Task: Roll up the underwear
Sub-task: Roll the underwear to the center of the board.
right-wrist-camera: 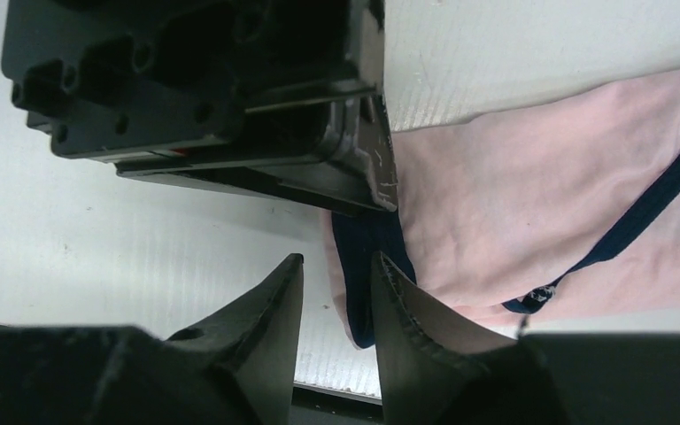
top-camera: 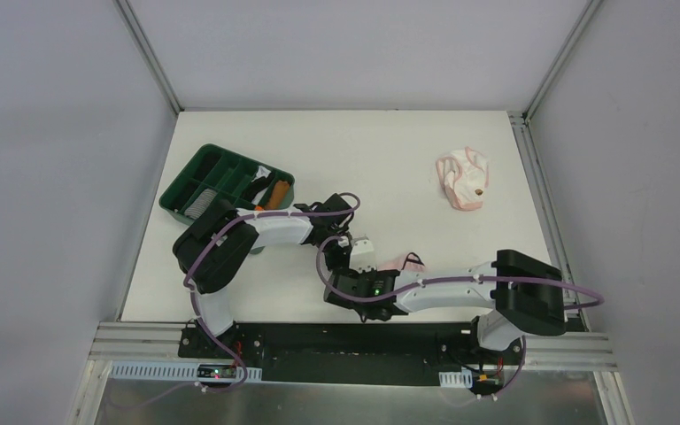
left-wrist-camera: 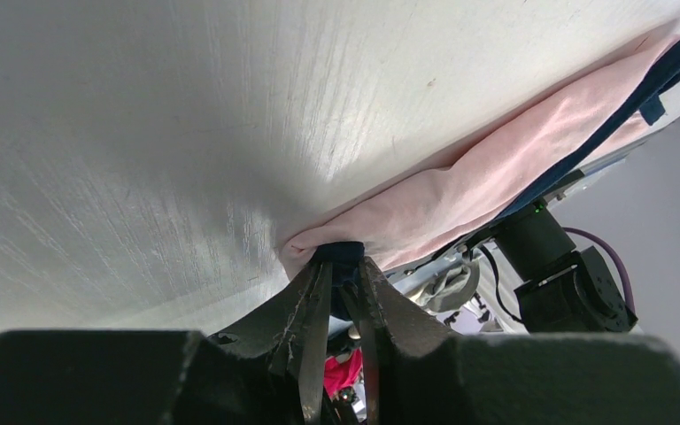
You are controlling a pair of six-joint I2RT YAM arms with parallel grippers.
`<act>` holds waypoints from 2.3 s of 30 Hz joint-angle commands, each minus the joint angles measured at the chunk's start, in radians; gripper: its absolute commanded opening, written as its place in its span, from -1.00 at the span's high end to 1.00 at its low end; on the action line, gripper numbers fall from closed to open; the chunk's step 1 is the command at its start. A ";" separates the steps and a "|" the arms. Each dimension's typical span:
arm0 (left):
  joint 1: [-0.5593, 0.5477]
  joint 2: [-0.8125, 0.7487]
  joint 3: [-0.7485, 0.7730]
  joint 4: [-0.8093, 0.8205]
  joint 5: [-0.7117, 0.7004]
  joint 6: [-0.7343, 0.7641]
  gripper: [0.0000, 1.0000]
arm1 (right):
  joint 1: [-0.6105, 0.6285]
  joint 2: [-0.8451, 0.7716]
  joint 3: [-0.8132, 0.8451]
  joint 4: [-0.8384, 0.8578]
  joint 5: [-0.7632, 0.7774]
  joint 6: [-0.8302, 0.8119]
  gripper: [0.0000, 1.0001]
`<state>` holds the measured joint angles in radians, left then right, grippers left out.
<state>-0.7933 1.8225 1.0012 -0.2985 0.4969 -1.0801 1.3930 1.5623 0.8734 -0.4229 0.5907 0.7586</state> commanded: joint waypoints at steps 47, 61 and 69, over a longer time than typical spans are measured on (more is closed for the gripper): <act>0.074 -0.268 -0.190 -0.050 0.027 0.126 -0.04 | -0.284 -0.231 -0.468 0.696 -0.541 -0.031 1.00; 0.014 -0.153 -0.172 0.133 -0.003 0.073 -0.05 | -0.401 -0.302 -0.592 0.785 -0.696 0.019 1.00; -0.014 -0.115 -0.212 0.271 -0.041 -0.033 0.16 | -0.406 -0.302 -0.590 0.792 -0.698 0.021 1.00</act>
<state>-0.7807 1.6711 0.8074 -0.0902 0.5156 -1.0672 0.9897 1.2514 0.2970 0.3866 -0.0875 0.7776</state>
